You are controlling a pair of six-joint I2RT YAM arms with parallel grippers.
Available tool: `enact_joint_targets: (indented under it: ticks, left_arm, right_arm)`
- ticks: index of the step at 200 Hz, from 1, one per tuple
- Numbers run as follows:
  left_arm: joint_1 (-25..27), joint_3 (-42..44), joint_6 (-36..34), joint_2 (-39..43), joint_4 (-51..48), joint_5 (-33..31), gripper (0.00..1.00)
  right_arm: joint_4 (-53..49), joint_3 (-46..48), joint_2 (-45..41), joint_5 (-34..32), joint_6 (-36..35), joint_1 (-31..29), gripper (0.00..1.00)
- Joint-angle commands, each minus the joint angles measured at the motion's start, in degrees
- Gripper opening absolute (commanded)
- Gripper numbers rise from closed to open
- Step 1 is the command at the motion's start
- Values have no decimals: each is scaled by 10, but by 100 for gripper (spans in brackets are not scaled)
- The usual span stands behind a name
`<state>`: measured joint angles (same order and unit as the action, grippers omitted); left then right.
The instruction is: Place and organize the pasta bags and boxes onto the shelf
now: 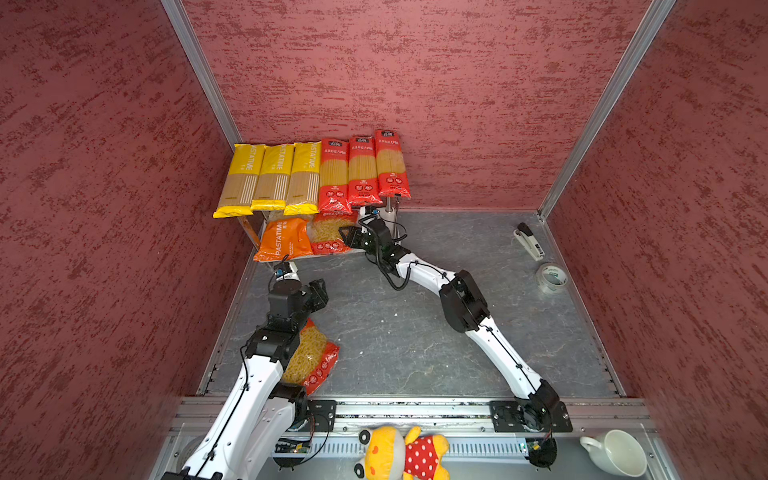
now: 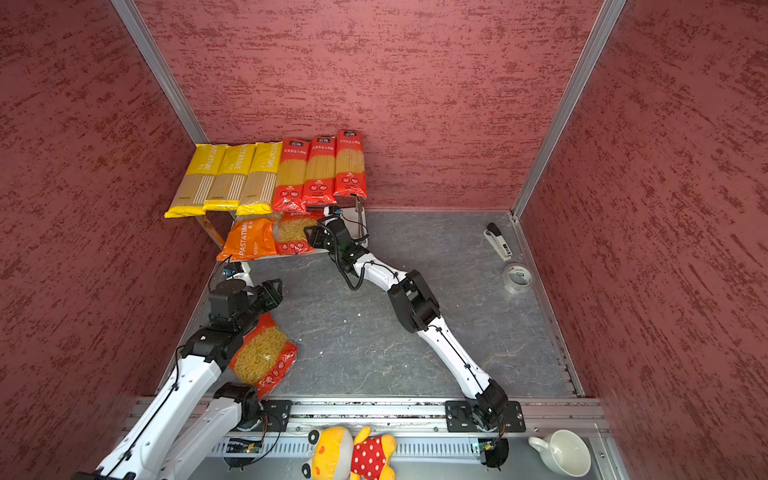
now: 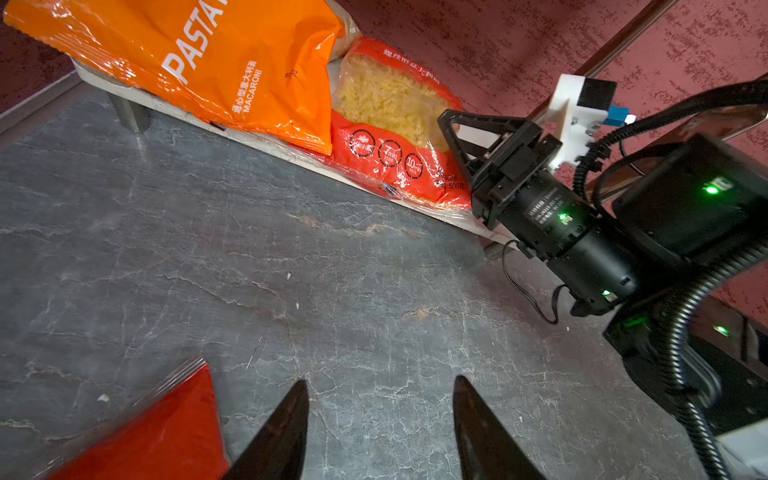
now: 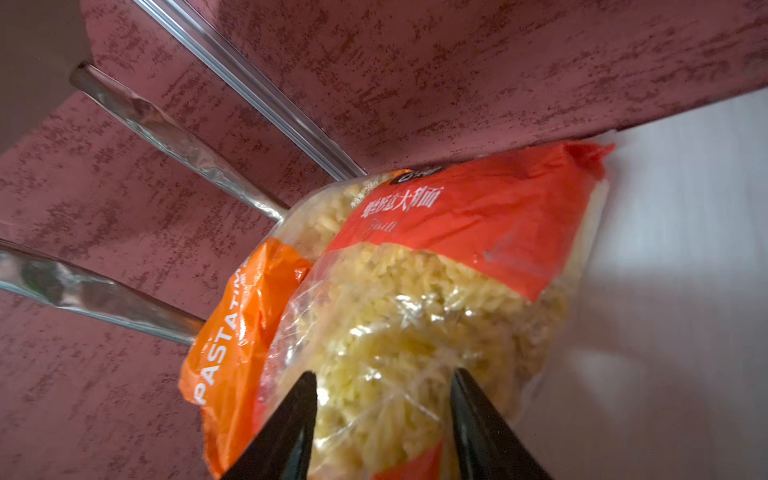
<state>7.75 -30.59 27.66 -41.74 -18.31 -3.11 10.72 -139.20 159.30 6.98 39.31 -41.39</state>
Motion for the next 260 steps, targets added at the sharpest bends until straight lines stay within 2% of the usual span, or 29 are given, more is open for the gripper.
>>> enact_joint_targets:
  ticks: [1,40,67,107,135,172,215,260]
  left_arm:
    - [4,4,2,10,-14,-6,56]
    - [5,9,5,14,-16,-2,56]
    - [9,9,7,16,-21,-5,56]
    - [9,3,6,38,-47,-17,56]
    - [9,5,7,50,-56,-16,56]
    - [9,2,8,55,-60,-15,56]
    - [8,-1,8,61,-65,-14,56]
    - [7,-5,6,82,-85,-22,57]
  right_arm:
    - [-39,-53,40,37,-36,-2,49]
    - [-3,-52,41,100,-71,-10,45]
    - [-3,-54,39,110,-74,-12,45]
    - [-55,-32,1,93,-71,-11,54]
    - [-29,79,-69,78,-47,-11,58]
    - [63,260,-170,73,5,-14,59]
    - [127,423,-262,75,22,-25,61]
    - [123,586,-362,137,37,-47,56]
